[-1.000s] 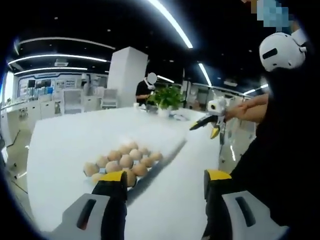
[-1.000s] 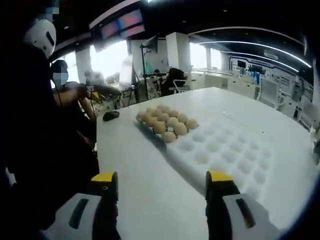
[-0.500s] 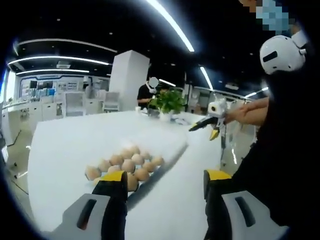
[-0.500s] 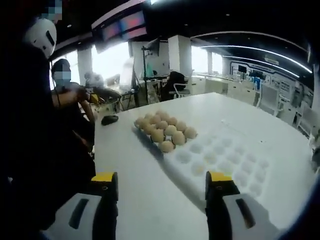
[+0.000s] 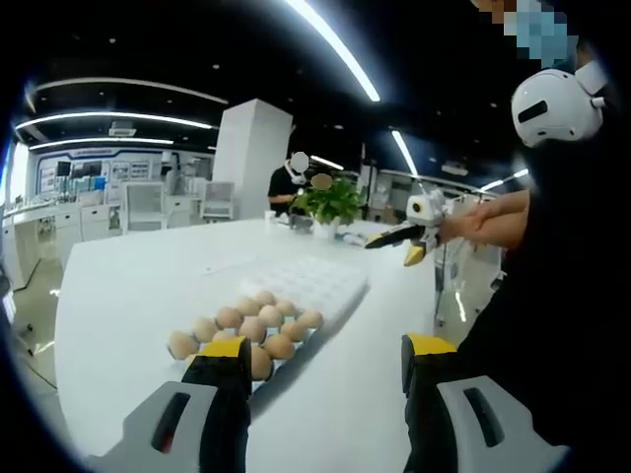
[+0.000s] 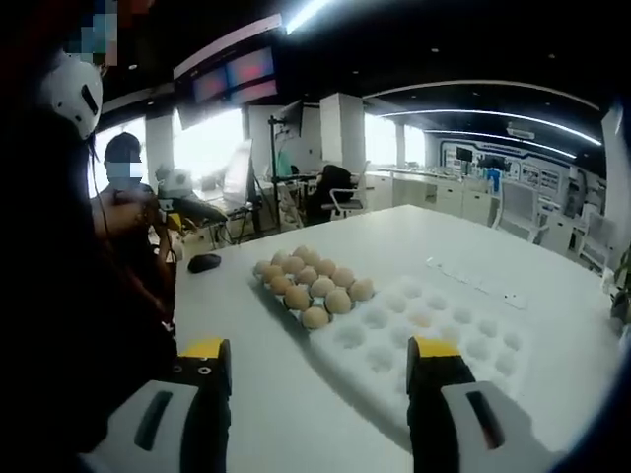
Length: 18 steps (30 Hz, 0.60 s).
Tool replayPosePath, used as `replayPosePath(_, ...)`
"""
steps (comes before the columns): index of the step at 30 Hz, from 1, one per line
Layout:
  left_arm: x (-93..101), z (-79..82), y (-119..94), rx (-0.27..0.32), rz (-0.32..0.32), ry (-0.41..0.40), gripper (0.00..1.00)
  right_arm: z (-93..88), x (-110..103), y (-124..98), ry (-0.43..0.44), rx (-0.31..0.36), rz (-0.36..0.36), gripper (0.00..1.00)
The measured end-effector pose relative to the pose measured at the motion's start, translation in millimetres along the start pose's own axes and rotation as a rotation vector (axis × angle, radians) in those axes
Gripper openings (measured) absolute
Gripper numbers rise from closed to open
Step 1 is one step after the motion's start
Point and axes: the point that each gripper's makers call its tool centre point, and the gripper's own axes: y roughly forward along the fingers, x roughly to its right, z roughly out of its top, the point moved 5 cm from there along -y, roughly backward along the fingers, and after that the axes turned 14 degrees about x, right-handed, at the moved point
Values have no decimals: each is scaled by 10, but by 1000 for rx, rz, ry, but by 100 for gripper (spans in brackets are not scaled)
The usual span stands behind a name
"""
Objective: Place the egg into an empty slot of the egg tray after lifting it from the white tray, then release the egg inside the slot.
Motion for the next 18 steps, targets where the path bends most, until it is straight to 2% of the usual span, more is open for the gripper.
replayPosePath(3, -2, -6, 0, 1, 0, -2, 62, -83, -18, -6, -1, -41, 16, 75)
replayPosePath(10, 7, -11, 12, -3, -7, -3, 61, -1, 28, -25, -7, -34, 11, 74)
replayPosePath(18, -10, -15, 16, 0, -3, -4, 61, -26, 50, -62, 1, -50, 5, 74)
